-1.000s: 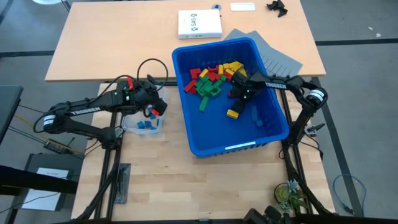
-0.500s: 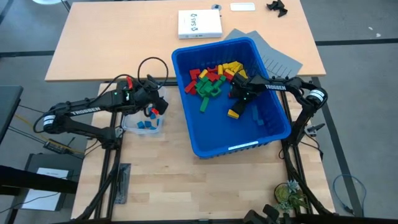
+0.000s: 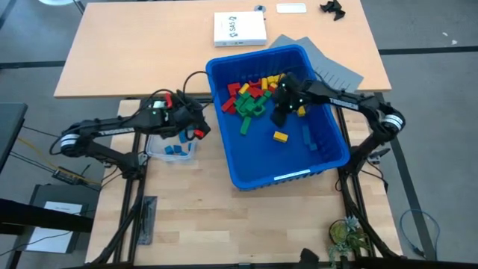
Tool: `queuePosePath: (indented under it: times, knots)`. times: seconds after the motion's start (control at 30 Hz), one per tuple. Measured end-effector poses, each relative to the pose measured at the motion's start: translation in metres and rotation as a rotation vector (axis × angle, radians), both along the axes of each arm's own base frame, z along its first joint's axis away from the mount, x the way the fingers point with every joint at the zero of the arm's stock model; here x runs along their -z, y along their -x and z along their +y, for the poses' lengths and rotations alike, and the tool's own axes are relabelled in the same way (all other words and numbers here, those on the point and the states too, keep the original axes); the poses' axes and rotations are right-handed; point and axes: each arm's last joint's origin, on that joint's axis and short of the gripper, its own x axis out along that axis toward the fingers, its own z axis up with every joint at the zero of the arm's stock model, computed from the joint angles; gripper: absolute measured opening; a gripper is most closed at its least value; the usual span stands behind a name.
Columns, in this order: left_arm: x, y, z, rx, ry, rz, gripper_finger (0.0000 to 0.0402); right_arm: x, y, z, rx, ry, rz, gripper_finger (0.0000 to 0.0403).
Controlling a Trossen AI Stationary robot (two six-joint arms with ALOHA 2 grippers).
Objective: Sort blocks
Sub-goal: Put the blue block into the transparent bin
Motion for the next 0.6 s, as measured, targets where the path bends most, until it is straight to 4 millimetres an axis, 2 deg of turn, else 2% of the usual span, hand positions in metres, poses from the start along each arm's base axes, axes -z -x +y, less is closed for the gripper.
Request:
queuePosePath:
  times: [0.13, 0.3, 0.43, 0.6]
  knots:
    - [-0.007, -0.008, 0.002, 0.027, -0.03, -0.101, 0.0378, -0.028, -0.009, 0.01, -0.094, -0.047, -0.263, 0.0132]
    - [-0.023, -0.021, 0.001, 0.199, -0.034, -0.267, 0.0378, -0.051, -0.027, 0.022, -0.241, -0.127, -0.536, 0.0135]
    - [-0.034, -0.035, -0.003, 0.375, -0.083, -0.379, 0.0378, -0.064, -0.041, 0.034, -0.321, -0.142, -0.672, 0.0133]
    - [-0.054, -0.047, -0.022, 0.657, -0.279, -0.45, 0.0378, -0.075, -0.051, 0.045, -0.371, -0.15, -0.777, 0.0133]
